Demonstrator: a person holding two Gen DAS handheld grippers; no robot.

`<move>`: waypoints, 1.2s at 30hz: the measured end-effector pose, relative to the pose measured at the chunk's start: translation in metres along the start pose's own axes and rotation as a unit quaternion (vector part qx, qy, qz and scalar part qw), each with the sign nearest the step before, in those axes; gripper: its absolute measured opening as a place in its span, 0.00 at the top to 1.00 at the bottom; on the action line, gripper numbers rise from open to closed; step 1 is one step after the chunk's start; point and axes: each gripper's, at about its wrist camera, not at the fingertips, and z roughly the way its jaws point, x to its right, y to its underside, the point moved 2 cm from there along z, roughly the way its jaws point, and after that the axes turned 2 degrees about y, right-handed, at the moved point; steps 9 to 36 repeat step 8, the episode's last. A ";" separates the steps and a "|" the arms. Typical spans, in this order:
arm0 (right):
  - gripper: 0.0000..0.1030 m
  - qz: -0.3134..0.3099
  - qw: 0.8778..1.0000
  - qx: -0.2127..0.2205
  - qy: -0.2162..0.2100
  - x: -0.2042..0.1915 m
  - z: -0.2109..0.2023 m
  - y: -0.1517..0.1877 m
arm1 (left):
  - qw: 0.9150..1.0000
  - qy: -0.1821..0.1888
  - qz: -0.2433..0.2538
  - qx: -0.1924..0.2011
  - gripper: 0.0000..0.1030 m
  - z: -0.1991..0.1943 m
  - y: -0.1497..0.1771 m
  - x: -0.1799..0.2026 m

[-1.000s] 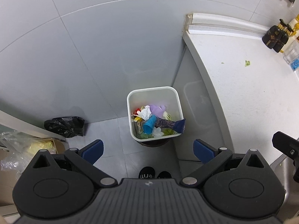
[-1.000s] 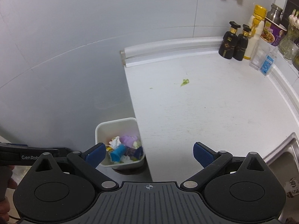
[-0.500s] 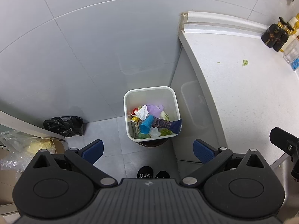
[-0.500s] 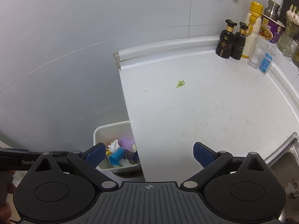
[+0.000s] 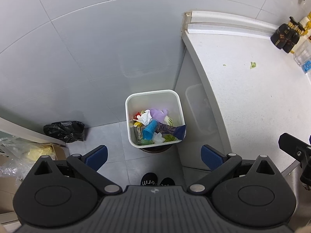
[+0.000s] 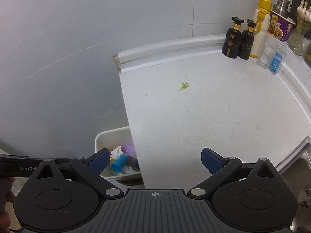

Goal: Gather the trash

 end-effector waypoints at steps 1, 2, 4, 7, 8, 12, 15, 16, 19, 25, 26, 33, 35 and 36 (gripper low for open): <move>0.02 0.001 1.000 -0.001 0.000 0.000 0.001 0.000 | 1.000 0.000 0.001 -0.001 0.01 0.001 -0.001 0.000; 0.02 0.001 1.000 -0.002 0.000 0.000 0.002 0.000 | 1.000 0.001 0.001 -0.001 0.01 0.001 -0.001 0.001; 0.02 0.000 1.000 -0.004 -0.001 0.001 0.004 0.000 | 1.000 0.003 0.004 -0.002 0.01 0.002 -0.001 0.001; 0.02 0.001 1.000 -0.007 -0.004 0.002 0.006 0.000 | 1.000 0.005 0.004 -0.002 0.01 0.003 -0.001 0.004; 0.02 0.001 1.000 -0.008 -0.005 0.002 0.008 0.000 | 1.000 0.006 0.004 -0.003 0.01 0.003 -0.001 0.004; 0.02 0.001 1.000 -0.008 -0.005 0.002 0.008 0.000 | 1.000 0.006 0.004 -0.003 0.01 0.003 -0.001 0.004; 0.02 0.001 1.000 -0.008 -0.005 0.002 0.008 0.000 | 1.000 0.006 0.004 -0.003 0.01 0.003 -0.001 0.004; 0.02 0.001 1.000 -0.008 -0.005 0.002 0.008 0.000 | 1.000 0.006 0.004 -0.003 0.01 0.003 -0.001 0.004; 0.02 0.001 1.000 -0.008 -0.005 0.002 0.008 0.000 | 1.000 0.006 0.004 -0.003 0.01 0.003 -0.001 0.004; 0.02 0.001 1.000 -0.008 -0.005 0.002 0.008 0.000 | 1.000 0.006 0.004 -0.003 0.01 0.003 -0.001 0.004; 0.02 0.001 1.000 -0.008 -0.005 0.002 0.008 0.000 | 1.000 0.006 0.004 -0.003 0.01 0.003 -0.001 0.004; 0.02 0.001 1.000 -0.008 -0.005 0.002 0.008 0.000 | 1.000 0.006 0.004 -0.003 0.01 0.003 -0.001 0.004; 0.02 0.001 1.000 -0.008 -0.005 0.002 0.008 0.000 | 1.000 0.006 0.004 -0.003 0.01 0.003 -0.001 0.004; 0.02 0.001 1.000 -0.008 -0.005 0.002 0.008 0.000 | 1.000 0.006 0.004 -0.003 0.01 0.003 -0.001 0.004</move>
